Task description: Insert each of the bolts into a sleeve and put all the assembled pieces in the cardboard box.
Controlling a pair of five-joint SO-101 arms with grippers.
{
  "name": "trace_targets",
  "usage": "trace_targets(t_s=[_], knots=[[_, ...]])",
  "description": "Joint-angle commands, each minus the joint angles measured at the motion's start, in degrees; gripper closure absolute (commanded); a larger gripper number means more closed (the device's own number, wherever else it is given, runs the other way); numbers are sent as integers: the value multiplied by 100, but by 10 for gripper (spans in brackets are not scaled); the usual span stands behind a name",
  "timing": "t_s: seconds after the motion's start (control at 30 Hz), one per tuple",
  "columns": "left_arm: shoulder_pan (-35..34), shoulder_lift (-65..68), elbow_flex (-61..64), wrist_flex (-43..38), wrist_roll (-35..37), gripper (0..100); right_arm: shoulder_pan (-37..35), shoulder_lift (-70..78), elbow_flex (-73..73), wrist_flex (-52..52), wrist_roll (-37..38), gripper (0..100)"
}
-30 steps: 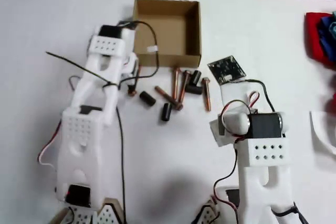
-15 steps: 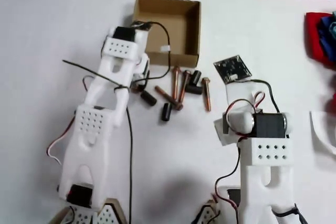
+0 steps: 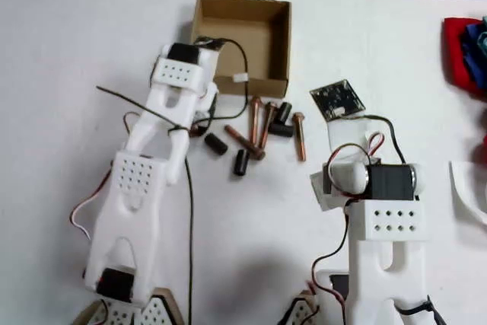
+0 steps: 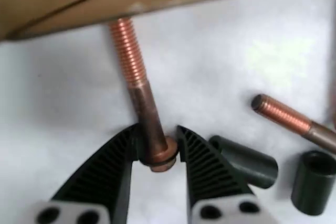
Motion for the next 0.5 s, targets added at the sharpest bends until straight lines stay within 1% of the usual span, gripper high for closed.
trace_targets(t_s=[0.0,0.13,0.3,0.37,0.47], knots=[[-53,-26,-22,167,-545,974,66,-180,-18,-92,44,978],[-141,-202,374,176,-1371,974,66,-180,-18,-92,44,978],[-580,-1459,2141,167,-2673,974,66,-180,-18,-92,44,978],[-862,-2101,2844,167,-3411,974,66,-180,-18,-101,44,978],[-1204,-2927,3714,158,-4738,974,31,-180,-18,-101,44,978]])
